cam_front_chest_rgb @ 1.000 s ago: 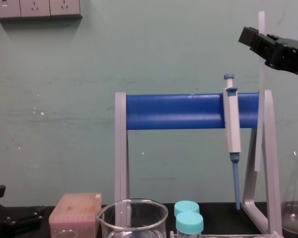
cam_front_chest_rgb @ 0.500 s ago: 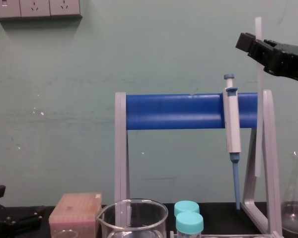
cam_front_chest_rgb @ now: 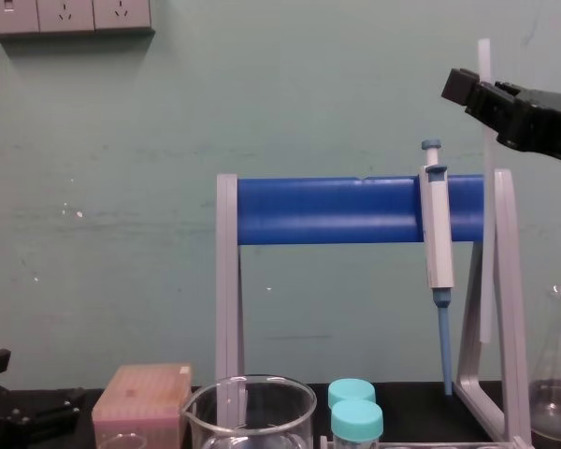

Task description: Pick up the stirring rod with one hand, then place it down.

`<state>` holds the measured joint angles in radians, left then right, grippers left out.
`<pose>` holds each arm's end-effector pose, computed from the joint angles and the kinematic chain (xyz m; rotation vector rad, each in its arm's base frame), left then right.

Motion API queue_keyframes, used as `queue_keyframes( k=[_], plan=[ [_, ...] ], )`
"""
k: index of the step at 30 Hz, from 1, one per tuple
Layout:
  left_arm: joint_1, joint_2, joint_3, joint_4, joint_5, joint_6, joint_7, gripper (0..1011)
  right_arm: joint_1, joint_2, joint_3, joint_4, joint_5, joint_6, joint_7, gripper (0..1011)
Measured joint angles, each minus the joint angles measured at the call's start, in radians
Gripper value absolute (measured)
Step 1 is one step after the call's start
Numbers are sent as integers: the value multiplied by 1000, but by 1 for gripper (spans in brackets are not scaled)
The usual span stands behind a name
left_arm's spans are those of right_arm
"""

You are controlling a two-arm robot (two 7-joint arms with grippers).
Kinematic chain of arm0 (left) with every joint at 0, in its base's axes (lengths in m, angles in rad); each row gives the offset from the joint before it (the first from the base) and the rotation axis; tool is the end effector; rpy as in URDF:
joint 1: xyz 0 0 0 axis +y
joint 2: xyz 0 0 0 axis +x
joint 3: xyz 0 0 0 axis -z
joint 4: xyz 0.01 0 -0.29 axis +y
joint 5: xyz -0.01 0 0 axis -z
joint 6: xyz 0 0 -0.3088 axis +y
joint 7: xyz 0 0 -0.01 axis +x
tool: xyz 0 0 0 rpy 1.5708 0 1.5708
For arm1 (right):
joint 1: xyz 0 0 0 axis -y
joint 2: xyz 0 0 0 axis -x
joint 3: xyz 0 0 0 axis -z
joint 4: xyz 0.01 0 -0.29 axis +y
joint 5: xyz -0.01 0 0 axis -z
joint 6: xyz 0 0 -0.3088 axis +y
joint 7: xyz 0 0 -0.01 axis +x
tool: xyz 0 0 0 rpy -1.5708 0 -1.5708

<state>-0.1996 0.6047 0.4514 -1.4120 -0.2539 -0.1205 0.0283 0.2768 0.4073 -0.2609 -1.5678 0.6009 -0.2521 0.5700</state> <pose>0.3581 0.0827 -0.3022 0.3044 -0.2851 1.2480 0.3896 -0.0419 -0.2089 0.3651 -0.2619 -0.7534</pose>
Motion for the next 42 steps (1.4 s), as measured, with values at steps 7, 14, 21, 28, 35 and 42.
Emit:
queue_keyframes(
  k=[7,14,21,28,35,42],
  plan=[
    [0,0,0,0,0,0,0,1000,-12,12,-10,20,57,-5,67,70],
    [0,0,0,0,0,0,0,1000,-29,20,-40,89,102,-37,147,70],
    [0,0,0,0,0,0,0,1000,-20,4,-63,159,95,-79,172,70],
    [0,0,0,0,0,0,0,1000,5,-24,-77,227,83,-121,192,70],
    [0,0,0,0,0,0,0,1000,33,-55,-90,295,68,-155,210,70],
    [0,0,0,0,0,0,0,1000,52,-71,-100,346,35,-171,209,70]
  ],
)
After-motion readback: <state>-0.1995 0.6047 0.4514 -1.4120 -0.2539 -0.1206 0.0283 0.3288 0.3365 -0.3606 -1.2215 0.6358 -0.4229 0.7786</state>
